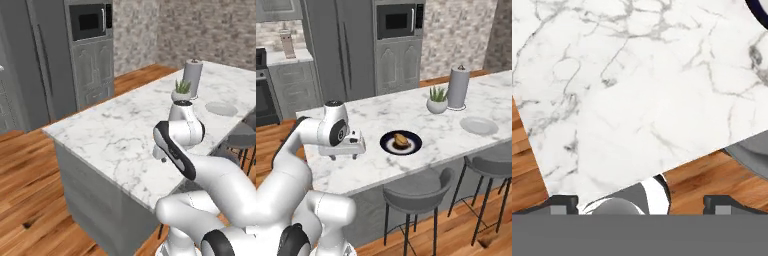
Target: Take the chicken drumsticks from the pan and place one on each plate on the dining counter.
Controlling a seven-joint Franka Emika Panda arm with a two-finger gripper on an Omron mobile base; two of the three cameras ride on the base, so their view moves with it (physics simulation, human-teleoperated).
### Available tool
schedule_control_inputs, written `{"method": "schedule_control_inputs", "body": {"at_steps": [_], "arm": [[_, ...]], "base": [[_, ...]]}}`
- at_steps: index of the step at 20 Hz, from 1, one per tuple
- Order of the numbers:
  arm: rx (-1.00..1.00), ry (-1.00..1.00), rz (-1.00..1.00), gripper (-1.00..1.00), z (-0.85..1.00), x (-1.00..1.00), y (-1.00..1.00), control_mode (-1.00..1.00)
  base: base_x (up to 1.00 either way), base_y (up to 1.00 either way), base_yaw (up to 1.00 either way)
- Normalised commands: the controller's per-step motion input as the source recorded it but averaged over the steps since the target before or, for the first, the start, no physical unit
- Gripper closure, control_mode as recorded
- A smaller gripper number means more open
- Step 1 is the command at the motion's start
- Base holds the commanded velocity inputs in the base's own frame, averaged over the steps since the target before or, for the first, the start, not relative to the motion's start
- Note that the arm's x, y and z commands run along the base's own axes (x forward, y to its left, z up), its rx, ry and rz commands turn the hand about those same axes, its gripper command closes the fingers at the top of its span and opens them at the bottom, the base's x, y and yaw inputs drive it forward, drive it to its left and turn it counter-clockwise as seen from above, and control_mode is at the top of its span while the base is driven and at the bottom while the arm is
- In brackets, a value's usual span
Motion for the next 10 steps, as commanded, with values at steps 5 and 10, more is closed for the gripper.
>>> {"method": "schedule_control_inputs", "body": {"at_steps": [5,10], "arm": [[0.0,0.0,0.0,-1.0,0.0,0.0,0.0,1.0],[0.0,0.0,0.0,-1.0,0.0,0.0,0.0,1.0]], "base": [[-0.79,0.75,0.48],[-0.57,1.0,0.09]]}}
